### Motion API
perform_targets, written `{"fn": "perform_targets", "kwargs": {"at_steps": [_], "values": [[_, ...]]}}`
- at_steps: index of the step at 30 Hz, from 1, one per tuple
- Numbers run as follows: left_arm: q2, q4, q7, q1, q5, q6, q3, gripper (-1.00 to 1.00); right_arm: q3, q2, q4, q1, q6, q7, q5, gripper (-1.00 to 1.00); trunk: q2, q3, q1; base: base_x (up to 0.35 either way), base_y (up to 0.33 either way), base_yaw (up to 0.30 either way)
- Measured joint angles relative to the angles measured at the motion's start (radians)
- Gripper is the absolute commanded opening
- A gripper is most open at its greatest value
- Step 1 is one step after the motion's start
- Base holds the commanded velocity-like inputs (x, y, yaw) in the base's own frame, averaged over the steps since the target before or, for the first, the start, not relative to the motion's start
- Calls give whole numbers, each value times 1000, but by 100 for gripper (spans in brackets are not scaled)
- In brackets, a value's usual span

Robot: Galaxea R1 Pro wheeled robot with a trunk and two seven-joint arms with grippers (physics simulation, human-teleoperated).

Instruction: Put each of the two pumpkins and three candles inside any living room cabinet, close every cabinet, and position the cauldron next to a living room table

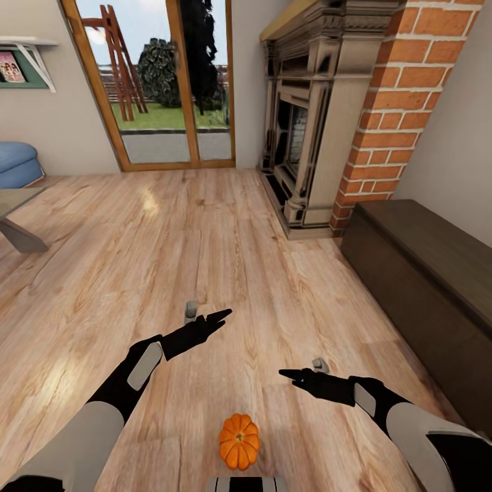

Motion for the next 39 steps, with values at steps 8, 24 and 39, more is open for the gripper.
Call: {"fn": "perform_targets", "kwargs": {"at_steps": [8,24,39], "values": [[0,0,0,0,0,-1,0,100,5,34,-7,3,-5,-24,10,100,0,0,0,2,0,0],[0,0,0,0,0,-1,0,100,7,38,-20,5,-45,-29,12,100,0,0,0,0,0,94],[-2,0,0,0,0,-1,0,100,7,38,-20,5,-46,-28,13,100,-2,-39,5,0,0,2]]}}
